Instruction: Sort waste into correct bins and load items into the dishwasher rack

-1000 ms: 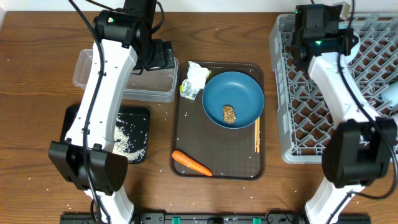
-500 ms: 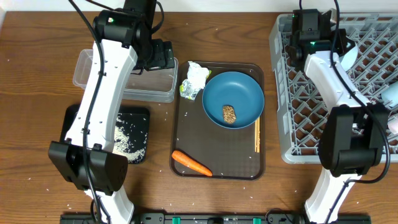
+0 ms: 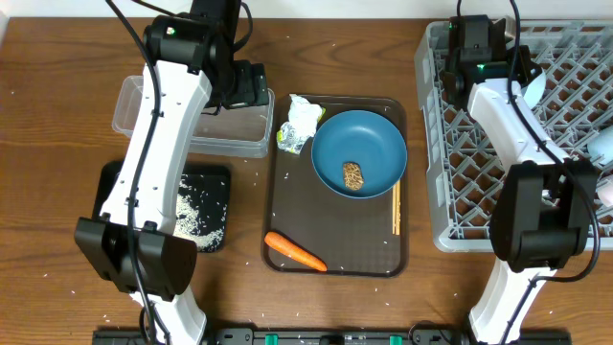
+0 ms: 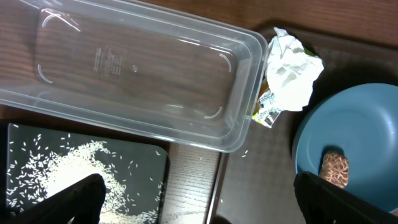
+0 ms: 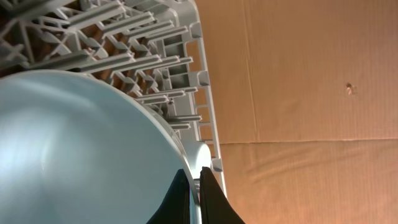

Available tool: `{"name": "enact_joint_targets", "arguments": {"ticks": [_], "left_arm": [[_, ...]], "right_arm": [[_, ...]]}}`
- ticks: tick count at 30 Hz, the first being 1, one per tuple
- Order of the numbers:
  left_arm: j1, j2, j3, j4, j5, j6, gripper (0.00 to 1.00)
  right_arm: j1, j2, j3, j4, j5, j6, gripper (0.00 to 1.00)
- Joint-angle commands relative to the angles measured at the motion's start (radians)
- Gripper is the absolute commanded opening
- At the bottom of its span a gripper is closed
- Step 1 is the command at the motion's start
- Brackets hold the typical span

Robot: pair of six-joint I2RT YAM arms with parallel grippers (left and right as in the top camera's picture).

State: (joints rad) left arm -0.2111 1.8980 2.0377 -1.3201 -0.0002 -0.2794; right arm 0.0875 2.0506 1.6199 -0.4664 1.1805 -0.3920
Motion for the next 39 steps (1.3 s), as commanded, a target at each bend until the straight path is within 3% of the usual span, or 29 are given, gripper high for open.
{"name": "enact_joint_targets", "arguments": {"ticks": [1,25,39], "left_arm": [[0.003,-0.014,0.008,-0.003,-0.012,0.017,0.98],[0.003,-0.014,0.008,-0.003,-0.012,0.017,0.98],[0.003,-0.014,0.008,-0.003,-0.012,0.017,0.98]], "right_arm": [[0.012,0.013,-0.022,0.0,-0.004,-0.006,0.01],[0.071,0.013,-0.042,0.007,-0.089,-0.037,0.02],[0.097,0.013,-0.044,0.006,-0.233,-0.111,0.02]]}}
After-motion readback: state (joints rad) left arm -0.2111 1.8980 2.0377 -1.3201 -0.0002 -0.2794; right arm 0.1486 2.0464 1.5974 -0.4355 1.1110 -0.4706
